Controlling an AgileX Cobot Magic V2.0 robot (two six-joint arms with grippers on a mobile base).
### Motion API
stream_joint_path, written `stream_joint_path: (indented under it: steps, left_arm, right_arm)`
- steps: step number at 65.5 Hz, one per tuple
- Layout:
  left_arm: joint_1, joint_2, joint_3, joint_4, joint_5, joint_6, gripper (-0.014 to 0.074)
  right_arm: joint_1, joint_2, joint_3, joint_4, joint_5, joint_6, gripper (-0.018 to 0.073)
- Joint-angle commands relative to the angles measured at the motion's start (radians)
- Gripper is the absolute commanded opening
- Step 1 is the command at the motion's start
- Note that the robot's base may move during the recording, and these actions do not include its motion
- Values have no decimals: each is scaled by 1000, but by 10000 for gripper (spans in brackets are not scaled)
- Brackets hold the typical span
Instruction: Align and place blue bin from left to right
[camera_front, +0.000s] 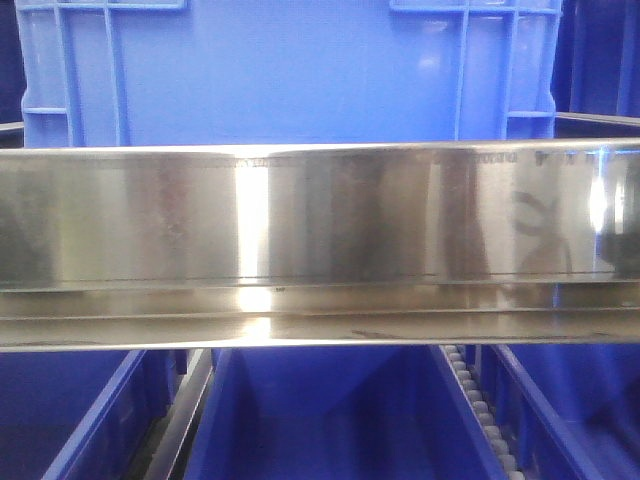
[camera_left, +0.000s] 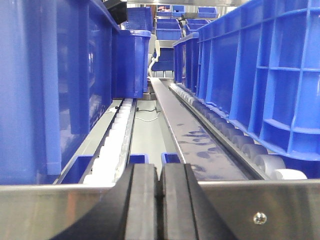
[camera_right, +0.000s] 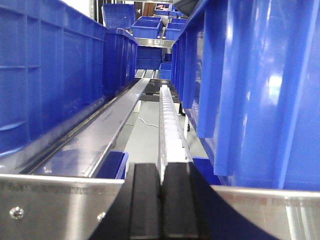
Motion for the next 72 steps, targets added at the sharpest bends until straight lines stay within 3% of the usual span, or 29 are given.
stream_joint_path:
  steps: [1, 50, 65, 72]
  left_arm:
    - [-5, -3, -1, -4, -18, 5, -111]
    - [-5, -3, -1, -4, -30, 5, -111]
    - [-5, -3, -1, -5, -80, 5, -111]
    - [-5, -3, -23, -5, -56, 5, -111]
  right_arm:
    - [1, -3, 0, 6, -19, -4, -78]
    - [0, -3, 0, 6, -49, -4, -78]
    - [0, -3, 0, 6, -166, -4, -78]
    - [0, -3, -19, 6, -126, -4, -78]
